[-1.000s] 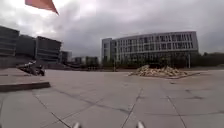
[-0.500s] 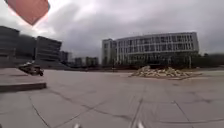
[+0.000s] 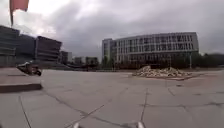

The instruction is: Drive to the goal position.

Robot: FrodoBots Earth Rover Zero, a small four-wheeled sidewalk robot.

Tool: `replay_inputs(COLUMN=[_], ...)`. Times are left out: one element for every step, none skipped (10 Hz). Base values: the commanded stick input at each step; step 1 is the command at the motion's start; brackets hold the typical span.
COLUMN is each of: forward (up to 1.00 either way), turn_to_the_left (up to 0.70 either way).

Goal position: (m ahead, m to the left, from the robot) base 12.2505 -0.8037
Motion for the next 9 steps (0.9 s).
replay_inputs(forward=[0.45, 0.45, 0.45, 0.45, 0.45, 0.45, 0.45, 0.45, 0.45], turn_to_the_left=[0.00, 0.00, 0.00, 0.00, 0.00, 0.00, 0.00, 0.00, 0.00])
